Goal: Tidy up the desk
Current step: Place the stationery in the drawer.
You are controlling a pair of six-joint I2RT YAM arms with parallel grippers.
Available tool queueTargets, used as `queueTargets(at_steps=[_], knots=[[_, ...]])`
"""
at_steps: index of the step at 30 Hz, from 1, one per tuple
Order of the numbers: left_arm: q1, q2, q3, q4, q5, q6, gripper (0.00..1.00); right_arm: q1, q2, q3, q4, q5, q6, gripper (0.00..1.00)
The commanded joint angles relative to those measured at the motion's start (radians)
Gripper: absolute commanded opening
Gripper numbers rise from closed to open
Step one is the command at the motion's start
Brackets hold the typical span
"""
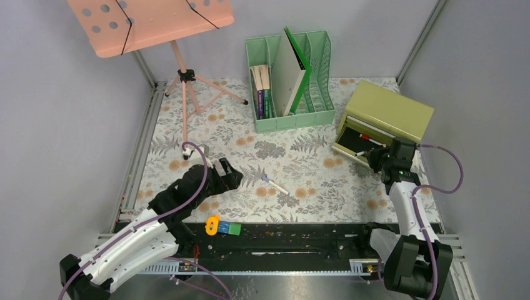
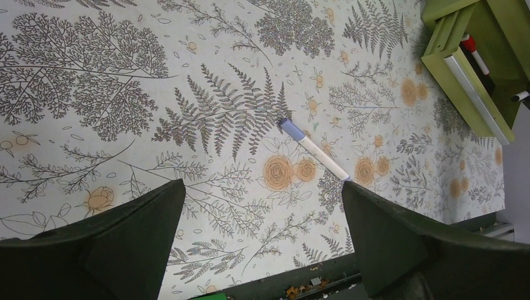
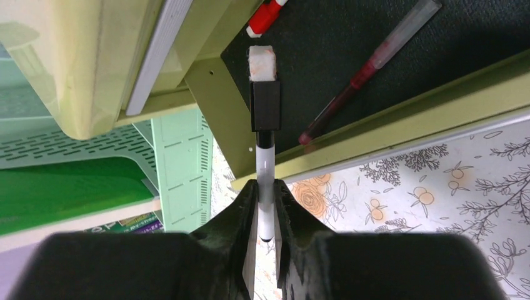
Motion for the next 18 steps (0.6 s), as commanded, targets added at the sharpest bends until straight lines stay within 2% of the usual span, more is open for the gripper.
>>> queueTargets(at_steps=[1,18], knots=[[0.004,0.003,0.011,0.066,0.016,0.008,0.99,-0.007,0.037,0.068,-0.002,0.095,0.075,0.0],[0.003,-0.01,-0.003,0.067,0.022,-0.001,0.99,-0.023,0.149,0.11,0.031,0.139,0.135,0.0]])
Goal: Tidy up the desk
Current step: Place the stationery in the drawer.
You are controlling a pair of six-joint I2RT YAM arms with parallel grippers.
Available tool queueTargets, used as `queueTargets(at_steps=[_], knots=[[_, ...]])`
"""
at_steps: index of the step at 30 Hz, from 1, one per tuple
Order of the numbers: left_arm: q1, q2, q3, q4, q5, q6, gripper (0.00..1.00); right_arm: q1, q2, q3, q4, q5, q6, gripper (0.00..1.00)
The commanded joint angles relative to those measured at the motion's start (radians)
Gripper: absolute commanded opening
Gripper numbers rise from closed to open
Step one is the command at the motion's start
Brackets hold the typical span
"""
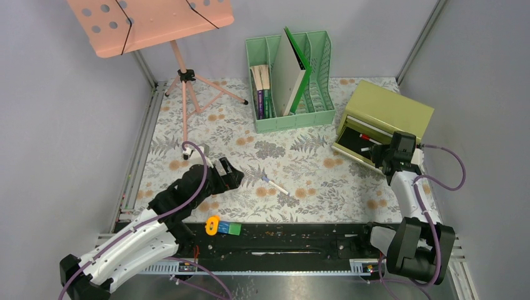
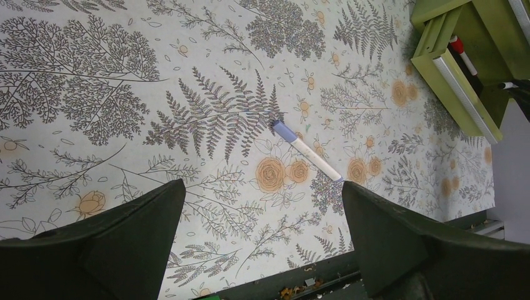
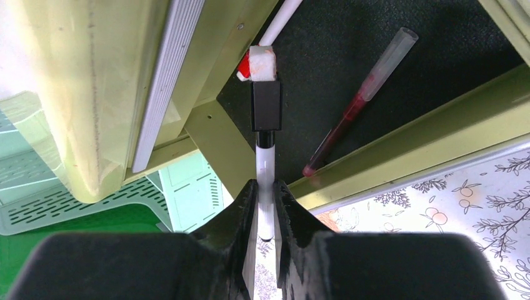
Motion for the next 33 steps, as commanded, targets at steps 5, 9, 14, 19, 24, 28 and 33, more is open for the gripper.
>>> queueTargets(at_steps=[5,9,14,19,24,28,33], knots=[[0.004,-0.012,-0.004,0.043,0.013,-0.002,0.99,-0.018,0.052,0.046,0.03,0.034,0.005,0.07],[0.002,-0.018,-0.007,0.035,0.014,-0.006,0.99,-0.02,0.069,0.044,0.033,0.026,0.001,0.23],[0.003,-0.029,-0.012,0.031,0.008,-0.006,0.99,-0.027,0.083,0.04,0.094,-0.017,-0.027,0.44],[0.003,-0.025,-0.01,0.032,0.006,-0.003,0.99,-0.04,0.087,0.043,0.126,-0.075,-0.032,0.59],[0.003,-0.023,-0.004,0.029,0.006,-0.006,0.99,-0.046,0.081,0.05,0.134,-0.104,-0.045,0.66],[0.003,-0.024,-0.006,0.025,0.005,-0.009,0.99,-0.05,0.067,0.051,0.133,-0.12,-0.066,0.66],[0.004,-0.029,-0.009,0.018,0.004,-0.01,0.99,-0.051,0.025,0.051,0.101,-0.147,-0.128,0.67]])
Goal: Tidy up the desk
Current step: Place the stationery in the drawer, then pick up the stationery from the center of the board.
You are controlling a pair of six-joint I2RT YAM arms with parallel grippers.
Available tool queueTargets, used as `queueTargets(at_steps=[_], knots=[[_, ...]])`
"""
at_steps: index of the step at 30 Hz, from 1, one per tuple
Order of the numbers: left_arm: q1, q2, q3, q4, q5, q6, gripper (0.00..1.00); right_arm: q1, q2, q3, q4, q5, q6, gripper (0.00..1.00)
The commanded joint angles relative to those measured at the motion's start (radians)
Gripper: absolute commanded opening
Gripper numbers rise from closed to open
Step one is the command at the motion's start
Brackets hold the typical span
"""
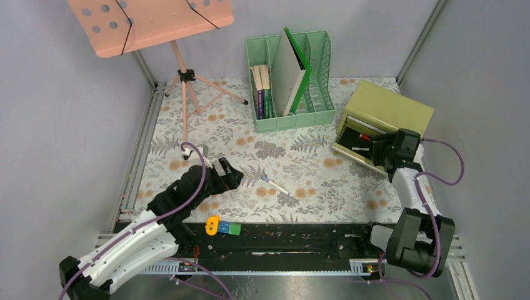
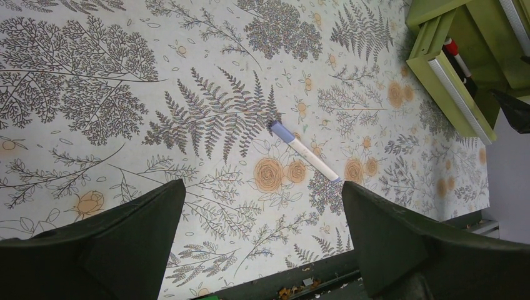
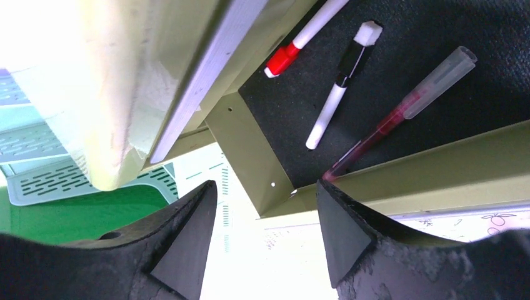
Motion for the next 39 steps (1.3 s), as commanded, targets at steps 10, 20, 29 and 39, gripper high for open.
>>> queueTargets(at_steps=[10,20,29,39], knots=[[0.003,0.005,-0.001,0.016,0.005,-0.014,0.99,-0.007,-0.055,0.044,-0.072,-0.177,-0.215,0.68],[0.004,0.044,0.0,0.033,0.011,-0.018,0.99,-0.005,-0.06,0.028,-0.114,-0.391,-0.372,0.69],[0.007,0.201,0.032,0.029,0.096,0.006,0.99,0.041,-0.132,0.022,-0.198,-0.382,-0.485,0.69],[0.032,0.413,0.106,0.056,0.252,0.06,0.99,0.237,-0.116,0.063,-0.29,-0.296,-0.56,0.7]])
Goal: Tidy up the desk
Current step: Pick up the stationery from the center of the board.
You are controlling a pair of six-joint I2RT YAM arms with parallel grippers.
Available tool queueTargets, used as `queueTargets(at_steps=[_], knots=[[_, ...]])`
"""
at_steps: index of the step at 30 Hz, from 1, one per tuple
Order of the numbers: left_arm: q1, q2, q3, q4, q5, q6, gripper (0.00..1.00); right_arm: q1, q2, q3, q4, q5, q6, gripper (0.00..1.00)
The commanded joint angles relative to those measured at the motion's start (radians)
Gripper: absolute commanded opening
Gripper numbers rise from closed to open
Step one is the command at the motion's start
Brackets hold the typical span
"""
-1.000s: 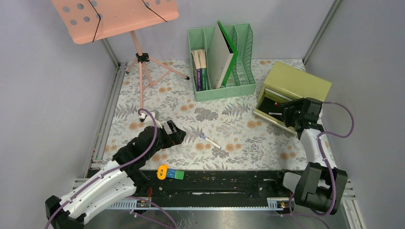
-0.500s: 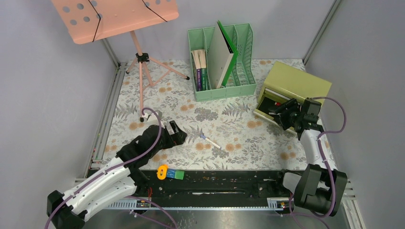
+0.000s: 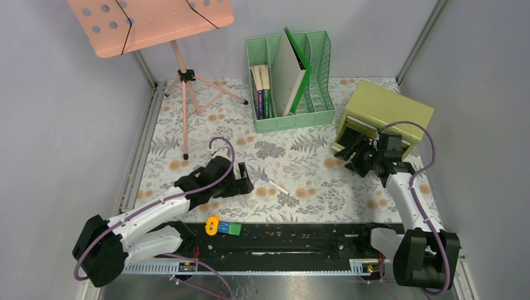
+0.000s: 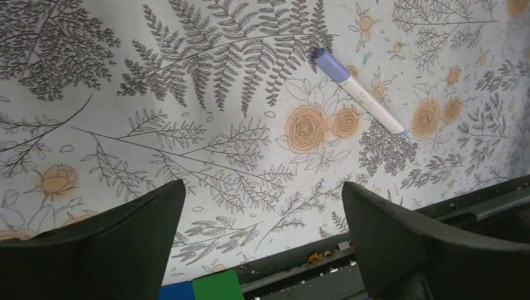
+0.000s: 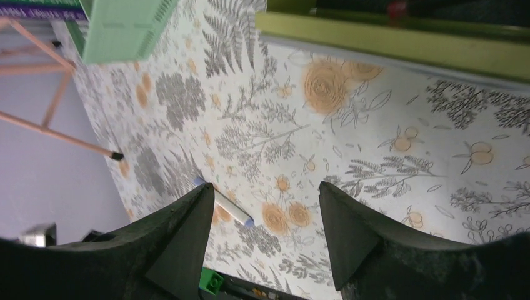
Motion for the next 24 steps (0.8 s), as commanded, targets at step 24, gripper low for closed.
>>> queueTargets(at_steps=[24], knots=[[0.345,-0.199,-0.098,0.173,0.346,-0.041,0.99,0.513,0.177,0.198,-0.184,0.192,-0.166,0.71]])
